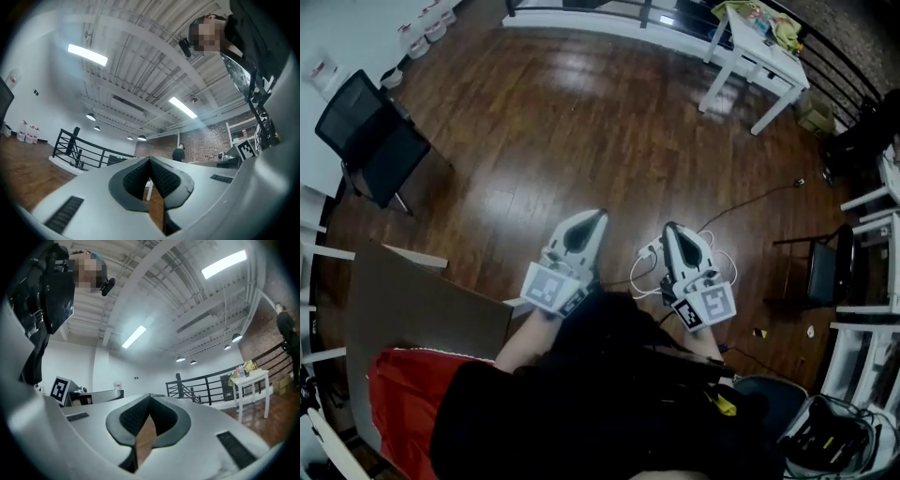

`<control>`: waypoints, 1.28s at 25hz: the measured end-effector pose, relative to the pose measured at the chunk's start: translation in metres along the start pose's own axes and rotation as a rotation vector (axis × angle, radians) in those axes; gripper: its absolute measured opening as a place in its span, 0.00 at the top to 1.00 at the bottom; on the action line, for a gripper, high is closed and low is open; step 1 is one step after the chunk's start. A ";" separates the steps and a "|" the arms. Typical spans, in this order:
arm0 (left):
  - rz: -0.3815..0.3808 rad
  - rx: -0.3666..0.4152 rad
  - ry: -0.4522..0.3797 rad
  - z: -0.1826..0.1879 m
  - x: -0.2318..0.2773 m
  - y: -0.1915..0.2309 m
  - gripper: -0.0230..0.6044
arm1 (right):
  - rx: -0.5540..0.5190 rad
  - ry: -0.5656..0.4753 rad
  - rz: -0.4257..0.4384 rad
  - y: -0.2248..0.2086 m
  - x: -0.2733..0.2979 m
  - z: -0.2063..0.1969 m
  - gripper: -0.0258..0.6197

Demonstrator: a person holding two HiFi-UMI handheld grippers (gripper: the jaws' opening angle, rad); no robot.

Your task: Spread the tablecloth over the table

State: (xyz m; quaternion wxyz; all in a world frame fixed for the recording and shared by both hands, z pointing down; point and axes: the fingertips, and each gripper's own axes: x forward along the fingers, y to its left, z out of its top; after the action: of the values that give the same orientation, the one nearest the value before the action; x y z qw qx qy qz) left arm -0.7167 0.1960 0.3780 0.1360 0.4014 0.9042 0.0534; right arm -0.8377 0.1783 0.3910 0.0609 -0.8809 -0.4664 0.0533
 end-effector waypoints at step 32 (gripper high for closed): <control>1.384 0.331 -0.265 0.143 -0.064 0.569 0.96 | 0.094 0.180 1.336 0.186 0.747 -0.054 0.95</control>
State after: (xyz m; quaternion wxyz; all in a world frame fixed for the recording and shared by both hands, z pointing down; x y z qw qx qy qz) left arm -0.2301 0.5292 0.3709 0.1171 0.9003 0.4150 -0.0593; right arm -0.2601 0.6902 0.3873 0.0919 -0.9775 0.1881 0.0263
